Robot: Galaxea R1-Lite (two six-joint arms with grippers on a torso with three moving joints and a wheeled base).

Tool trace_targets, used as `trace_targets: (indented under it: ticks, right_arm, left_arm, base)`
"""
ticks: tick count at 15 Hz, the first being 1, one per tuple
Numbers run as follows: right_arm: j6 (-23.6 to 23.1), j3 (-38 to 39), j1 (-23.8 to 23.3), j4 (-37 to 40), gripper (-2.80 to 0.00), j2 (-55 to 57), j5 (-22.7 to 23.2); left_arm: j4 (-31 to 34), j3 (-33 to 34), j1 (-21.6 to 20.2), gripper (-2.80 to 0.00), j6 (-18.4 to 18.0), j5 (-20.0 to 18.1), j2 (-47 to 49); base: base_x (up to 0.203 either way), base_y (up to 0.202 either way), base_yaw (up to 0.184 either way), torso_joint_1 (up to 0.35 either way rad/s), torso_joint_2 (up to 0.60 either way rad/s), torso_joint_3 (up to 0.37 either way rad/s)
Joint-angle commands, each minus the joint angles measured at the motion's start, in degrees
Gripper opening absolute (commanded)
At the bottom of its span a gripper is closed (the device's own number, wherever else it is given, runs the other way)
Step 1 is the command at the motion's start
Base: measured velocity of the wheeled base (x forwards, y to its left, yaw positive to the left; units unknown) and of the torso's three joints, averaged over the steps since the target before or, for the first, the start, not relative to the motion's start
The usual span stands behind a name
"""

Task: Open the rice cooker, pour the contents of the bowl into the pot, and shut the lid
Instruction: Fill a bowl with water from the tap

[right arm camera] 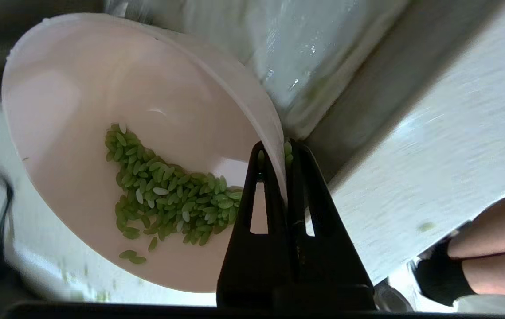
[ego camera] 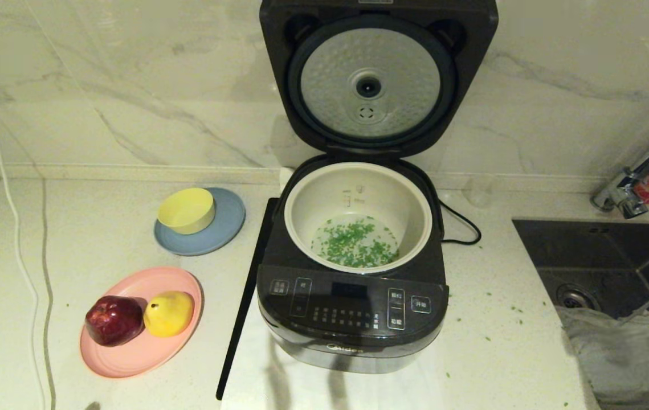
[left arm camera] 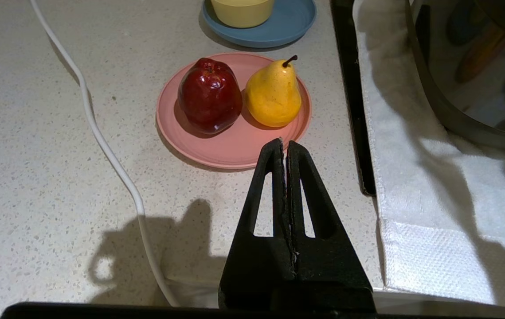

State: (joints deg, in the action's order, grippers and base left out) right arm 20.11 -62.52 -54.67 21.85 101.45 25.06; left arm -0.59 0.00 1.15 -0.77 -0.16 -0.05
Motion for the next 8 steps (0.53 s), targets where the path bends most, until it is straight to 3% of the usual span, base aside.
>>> trace_targets:
  ticks: [1,8]
  right_arm:
    - [-0.2,-2.7,-4.0,-0.5,-2.80,5.3,0.5]
    - [-0.4,-9.3,-6.1,-3.7,-2.80,12.8,2.0]
  left_arm:
    - [0.0,0.4,0.0,-2.80,0.0,0.0,0.0]
    - [0.0,0.4,0.0,-2.80,0.0,0.0,0.0]
  base:
    - [0.000,0.000,0.000,0.000,0.00,0.000]
    - [0.000,0.000,0.000,0.000,0.00,0.000]
